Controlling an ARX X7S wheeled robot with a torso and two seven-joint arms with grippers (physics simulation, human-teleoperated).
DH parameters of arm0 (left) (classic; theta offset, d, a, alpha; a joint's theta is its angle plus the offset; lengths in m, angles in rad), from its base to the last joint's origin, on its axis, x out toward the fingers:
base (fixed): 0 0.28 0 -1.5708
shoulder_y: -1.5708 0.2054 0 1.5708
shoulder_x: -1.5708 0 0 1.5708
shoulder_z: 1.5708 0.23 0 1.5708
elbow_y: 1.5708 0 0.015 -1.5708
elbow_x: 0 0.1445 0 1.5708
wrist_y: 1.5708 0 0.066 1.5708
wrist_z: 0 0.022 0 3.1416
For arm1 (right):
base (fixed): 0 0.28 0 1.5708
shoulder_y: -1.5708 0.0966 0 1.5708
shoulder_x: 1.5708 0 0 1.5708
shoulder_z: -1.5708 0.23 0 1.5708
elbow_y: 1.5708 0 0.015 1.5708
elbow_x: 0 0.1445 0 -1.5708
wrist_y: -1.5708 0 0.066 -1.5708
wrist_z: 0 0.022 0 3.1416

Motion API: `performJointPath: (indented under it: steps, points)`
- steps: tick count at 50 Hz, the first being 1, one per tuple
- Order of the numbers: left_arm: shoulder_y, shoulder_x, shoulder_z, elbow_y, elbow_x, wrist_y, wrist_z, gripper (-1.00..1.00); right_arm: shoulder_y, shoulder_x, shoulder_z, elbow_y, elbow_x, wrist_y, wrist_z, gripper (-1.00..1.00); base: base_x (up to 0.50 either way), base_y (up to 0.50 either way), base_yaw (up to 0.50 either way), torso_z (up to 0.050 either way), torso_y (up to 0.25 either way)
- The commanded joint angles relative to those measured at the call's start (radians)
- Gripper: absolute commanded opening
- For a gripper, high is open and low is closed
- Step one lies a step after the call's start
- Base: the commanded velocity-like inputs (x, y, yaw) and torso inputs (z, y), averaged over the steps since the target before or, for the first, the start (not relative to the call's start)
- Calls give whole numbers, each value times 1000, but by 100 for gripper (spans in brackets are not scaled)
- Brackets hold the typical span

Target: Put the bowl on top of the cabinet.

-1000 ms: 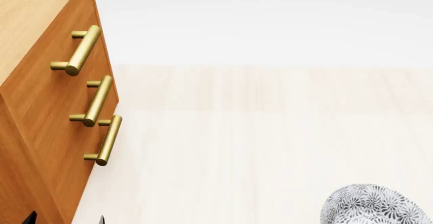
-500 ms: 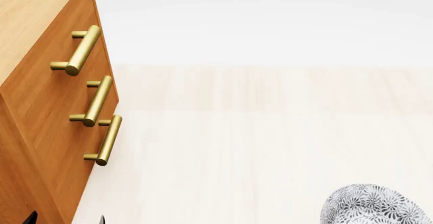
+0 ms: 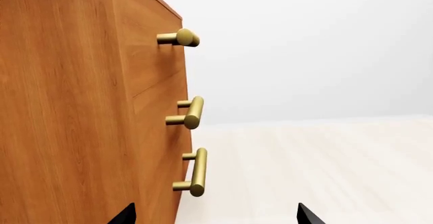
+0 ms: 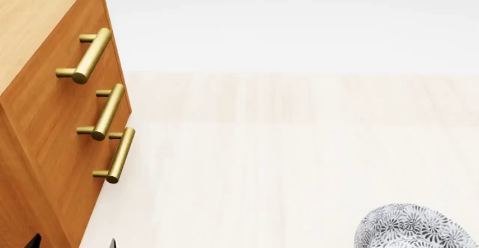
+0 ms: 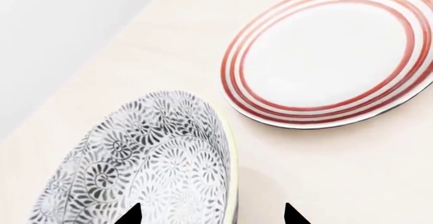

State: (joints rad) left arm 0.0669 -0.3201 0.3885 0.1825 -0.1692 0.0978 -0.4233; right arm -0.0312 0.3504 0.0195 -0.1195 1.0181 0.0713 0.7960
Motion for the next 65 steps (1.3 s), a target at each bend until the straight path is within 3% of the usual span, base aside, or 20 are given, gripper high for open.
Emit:
performJointPath:
  steps: [1,63,64,65]
  points:
    - [0,-2,4,2,1,0,-4,100,17,2,-6,23,7,14,6,100,0,0,0,0,0]
    - [-9,-14,18,-4,-8,4,-15,100,83,2,-31,119,25,48,5,100,0,0,0,0,0]
    - [-9,-15,19,-4,-8,5,-15,100,83,2,-31,119,25,48,5,-100,0,0,0,0,0]
    - [-9,-15,19,-4,-8,5,-15,100,81,2,-30,117,26,47,4,-100,0,0,0,0,0]
